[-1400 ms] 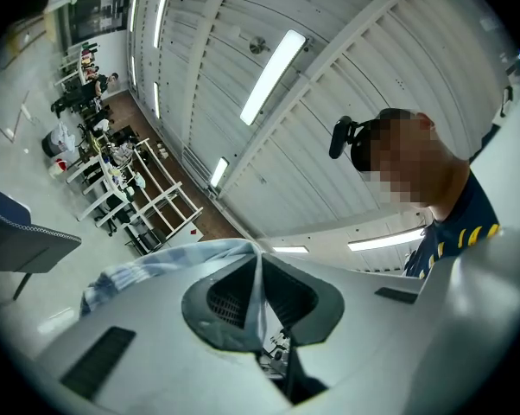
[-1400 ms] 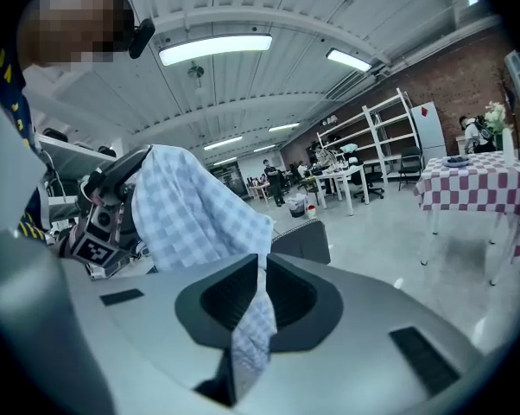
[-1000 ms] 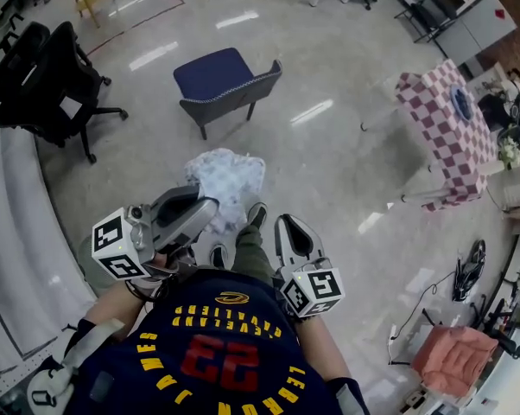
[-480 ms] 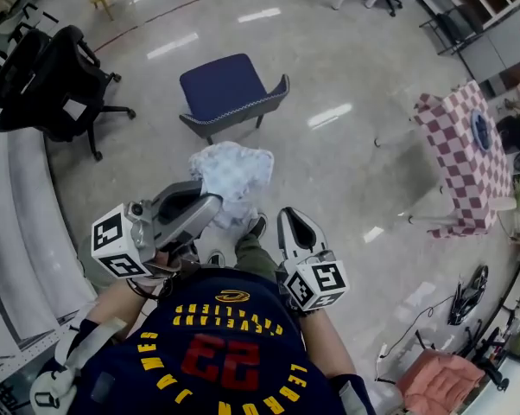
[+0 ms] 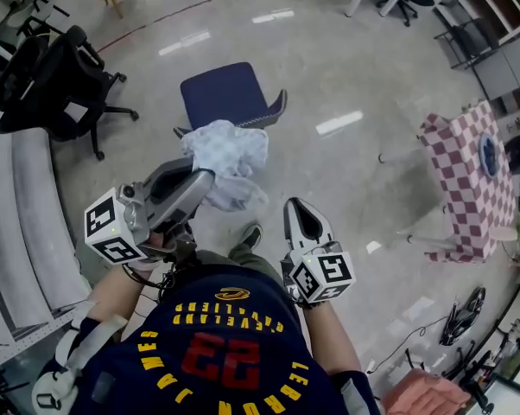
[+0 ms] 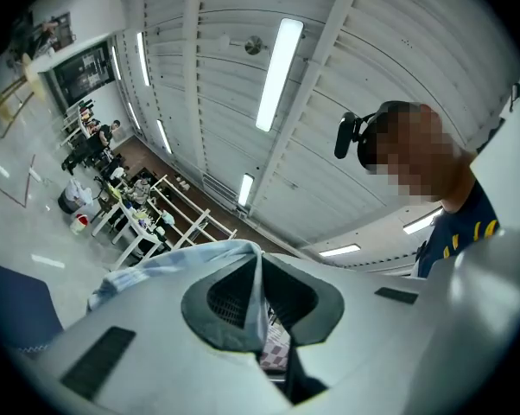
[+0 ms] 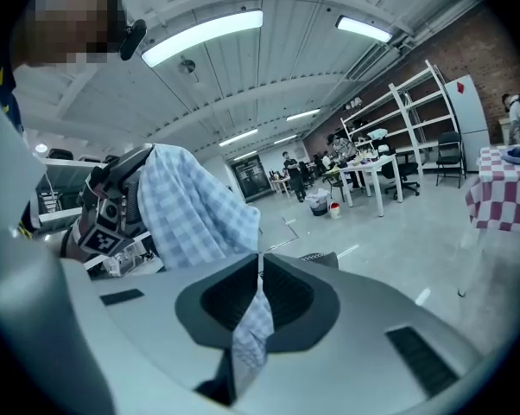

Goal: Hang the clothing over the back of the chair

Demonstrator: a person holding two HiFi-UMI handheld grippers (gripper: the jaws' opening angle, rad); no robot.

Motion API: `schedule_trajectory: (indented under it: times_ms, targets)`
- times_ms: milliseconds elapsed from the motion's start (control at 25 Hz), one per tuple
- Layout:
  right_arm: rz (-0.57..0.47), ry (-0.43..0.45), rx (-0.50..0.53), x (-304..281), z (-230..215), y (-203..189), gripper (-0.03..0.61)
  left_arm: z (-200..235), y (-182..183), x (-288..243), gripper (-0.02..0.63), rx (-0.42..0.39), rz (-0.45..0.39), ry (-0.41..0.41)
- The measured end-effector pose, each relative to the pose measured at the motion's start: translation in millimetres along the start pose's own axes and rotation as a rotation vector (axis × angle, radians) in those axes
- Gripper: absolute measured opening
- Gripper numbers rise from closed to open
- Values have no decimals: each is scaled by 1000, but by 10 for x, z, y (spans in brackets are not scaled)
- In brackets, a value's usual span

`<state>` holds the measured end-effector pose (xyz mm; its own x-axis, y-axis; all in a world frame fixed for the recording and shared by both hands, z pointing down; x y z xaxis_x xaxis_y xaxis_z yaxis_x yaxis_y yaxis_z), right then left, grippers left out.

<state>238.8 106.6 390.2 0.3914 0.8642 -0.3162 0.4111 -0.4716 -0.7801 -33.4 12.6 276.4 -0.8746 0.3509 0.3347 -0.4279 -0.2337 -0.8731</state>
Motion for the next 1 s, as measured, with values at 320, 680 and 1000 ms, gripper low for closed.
schedule_trajectory:
  times_ms: [320,680,1000]
  targets:
    - [11,15,10,-283,-239,288,11,383,146,-419,21,-46,-5,40]
    - [3,-28,-25,-736,-232,409,11,1013,550,-806,21,-83,-38,-18]
    - [-5,-121,-78,-1029,-228,435,11,1981,642,-862,21,-46,-4,28]
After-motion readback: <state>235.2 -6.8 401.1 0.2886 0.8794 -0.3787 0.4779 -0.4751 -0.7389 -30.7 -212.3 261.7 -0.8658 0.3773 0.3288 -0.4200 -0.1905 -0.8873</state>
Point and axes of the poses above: the fingertips, and each gripper's own axes: x backward along the fingers, z to its left, y out of its top, the point moved 10 cm from there along x, backward along the fingers, and after that the axes turned 13 degrees about -x, right-handed, at the moved point
